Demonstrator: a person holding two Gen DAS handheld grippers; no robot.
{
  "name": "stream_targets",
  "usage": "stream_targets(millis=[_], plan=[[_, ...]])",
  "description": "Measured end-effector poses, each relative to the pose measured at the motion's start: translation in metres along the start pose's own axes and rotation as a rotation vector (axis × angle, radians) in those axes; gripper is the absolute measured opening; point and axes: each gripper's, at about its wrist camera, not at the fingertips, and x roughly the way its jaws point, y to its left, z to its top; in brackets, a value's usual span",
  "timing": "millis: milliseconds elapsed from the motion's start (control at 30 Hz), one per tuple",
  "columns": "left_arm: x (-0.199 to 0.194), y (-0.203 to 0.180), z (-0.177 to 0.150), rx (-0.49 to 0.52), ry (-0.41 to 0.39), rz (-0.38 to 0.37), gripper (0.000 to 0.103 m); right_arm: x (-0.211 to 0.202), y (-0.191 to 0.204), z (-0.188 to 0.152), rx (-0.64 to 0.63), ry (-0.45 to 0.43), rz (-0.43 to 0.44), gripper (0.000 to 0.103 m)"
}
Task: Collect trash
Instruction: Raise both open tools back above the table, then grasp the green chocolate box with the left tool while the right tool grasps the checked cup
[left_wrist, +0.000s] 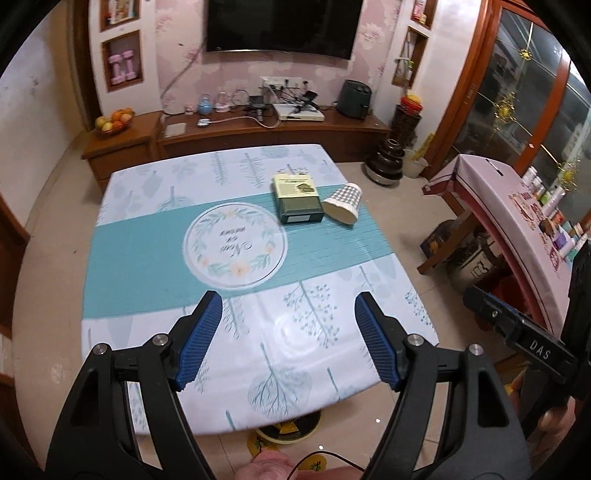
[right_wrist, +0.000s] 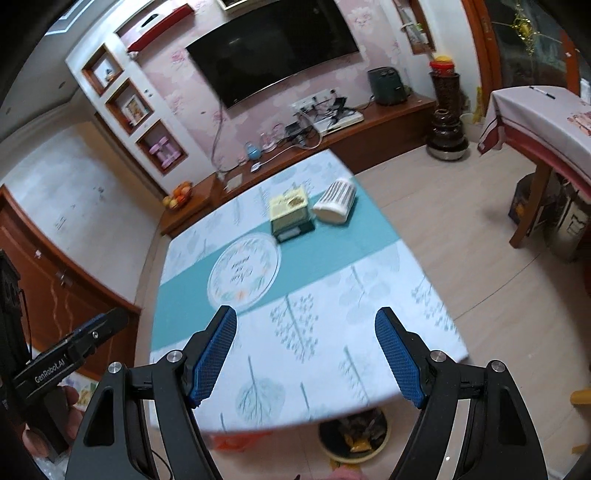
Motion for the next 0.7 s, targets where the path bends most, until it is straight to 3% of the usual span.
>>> stream_targets(millis=[167,267,367,700], plan=[[0.035,0.002,0.036,0.028,0.035,-0.017,0.073,0.016,0.003,0.031,0.054,-0.020,-0.034,0.079],[0.055,0.002,0.055,0.026,0.044,-0.018,0.082,0.031,0.003,0.051,0.059,-0.014,-0.046,0.079],[0.078,-0.001,0.074,0.016,0.057,-0.007,0.085,0.050,0.002,0.073,0.047,0.010,-0.040,0.079],[0.206,-0.022,0.144,-0.035,0.161,0.080,0.094,0.171,-0.033,0.163,0.014,0.143,0.054,0.079]])
